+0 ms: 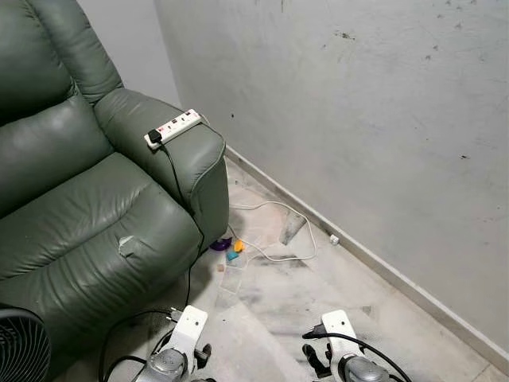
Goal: Hang keys on a hook
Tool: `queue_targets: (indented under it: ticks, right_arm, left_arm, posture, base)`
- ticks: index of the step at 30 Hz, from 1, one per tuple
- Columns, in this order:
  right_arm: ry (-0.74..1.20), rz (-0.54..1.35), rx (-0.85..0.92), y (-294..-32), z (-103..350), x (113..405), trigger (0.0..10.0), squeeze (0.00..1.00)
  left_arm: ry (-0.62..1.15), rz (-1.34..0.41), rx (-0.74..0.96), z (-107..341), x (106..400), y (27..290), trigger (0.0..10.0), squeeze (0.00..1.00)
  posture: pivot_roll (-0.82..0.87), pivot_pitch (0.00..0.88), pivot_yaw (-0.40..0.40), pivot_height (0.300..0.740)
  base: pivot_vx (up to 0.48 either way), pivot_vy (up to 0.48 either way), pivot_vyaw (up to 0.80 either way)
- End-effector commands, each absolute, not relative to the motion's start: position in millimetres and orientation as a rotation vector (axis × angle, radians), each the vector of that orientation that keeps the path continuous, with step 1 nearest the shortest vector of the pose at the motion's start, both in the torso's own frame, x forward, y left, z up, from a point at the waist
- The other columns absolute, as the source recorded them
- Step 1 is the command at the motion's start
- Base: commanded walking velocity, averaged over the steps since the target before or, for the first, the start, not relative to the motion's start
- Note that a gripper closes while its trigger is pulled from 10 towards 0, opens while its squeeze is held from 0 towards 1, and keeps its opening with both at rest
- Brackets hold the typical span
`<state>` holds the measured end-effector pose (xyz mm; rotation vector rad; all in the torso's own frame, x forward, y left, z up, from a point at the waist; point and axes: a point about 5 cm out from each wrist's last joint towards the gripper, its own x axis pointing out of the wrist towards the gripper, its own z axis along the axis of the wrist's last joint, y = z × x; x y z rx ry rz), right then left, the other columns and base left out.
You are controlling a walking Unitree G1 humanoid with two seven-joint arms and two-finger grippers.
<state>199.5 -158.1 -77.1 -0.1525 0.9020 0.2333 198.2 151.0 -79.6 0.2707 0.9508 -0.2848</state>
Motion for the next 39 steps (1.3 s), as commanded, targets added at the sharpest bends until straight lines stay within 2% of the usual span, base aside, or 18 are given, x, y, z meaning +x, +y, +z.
queue_targets:
  ticks: [1, 12, 28, 34, 36, 39]
  right_arm:
    - [0.943, 0.230, -0.151, -160, -82, 191, 10.0, 0.00]
    - [0.995, 0.229, -0.186, -170, -89, 176, 10.0, 0.00]
    - [1.009, 0.224, -0.199, -174, -90, 172, 10.0, 0.00]
    - [1.011, 0.230, -0.210, -175, -90, 171, 10.0, 0.00]
    - [1.014, 0.231, -0.213, -175, -91, 170, 10.0, 0.00]
    - [1.018, 0.238, -0.221, -175, -91, 169, 10.0, 0.00]
  left_arm:
    - [0.998, -0.283, 0.286, -85, 187, 156, 10.0, 0.00]
    - [1.011, -0.285, 0.306, -86, 187, 157, 10.0, 0.00]
    - [0.997, -0.288, 0.323, -83, 194, 152, 10.0, 0.00]
    - [0.960, -0.175, 0.221, -77, 205, 154, 10.0, 0.00]
    - [0.955, -0.132, 0.183, -78, 202, 163, 10.0, 0.00]
    - [0.953, -0.112, 0.140, -78, 201, 163, 10.0, 0.00]
  posture:
    - [-0.15, 0.107, 0.032, 0.740]
    - [-0.15, 0.110, 0.020, 0.740]
    - [-0.15, 0.103, 0.024, 0.740]
    - [-0.15, 0.107, 0.017, 0.740]
    - [-0.15, 0.107, 0.015, 0.740]
    - [-0.15, 0.107, 0.012, 0.740]
  base:
    - [0.000, 0.000, 0.00]
    - [0.000, 0.000, 0.00]
    - [0.000, 0.000, 0.00]
    - [0.000, 0.000, 0.00]
    - [0.000, 0.000, 0.00]
    - [0.000, 0.000, 0.00]
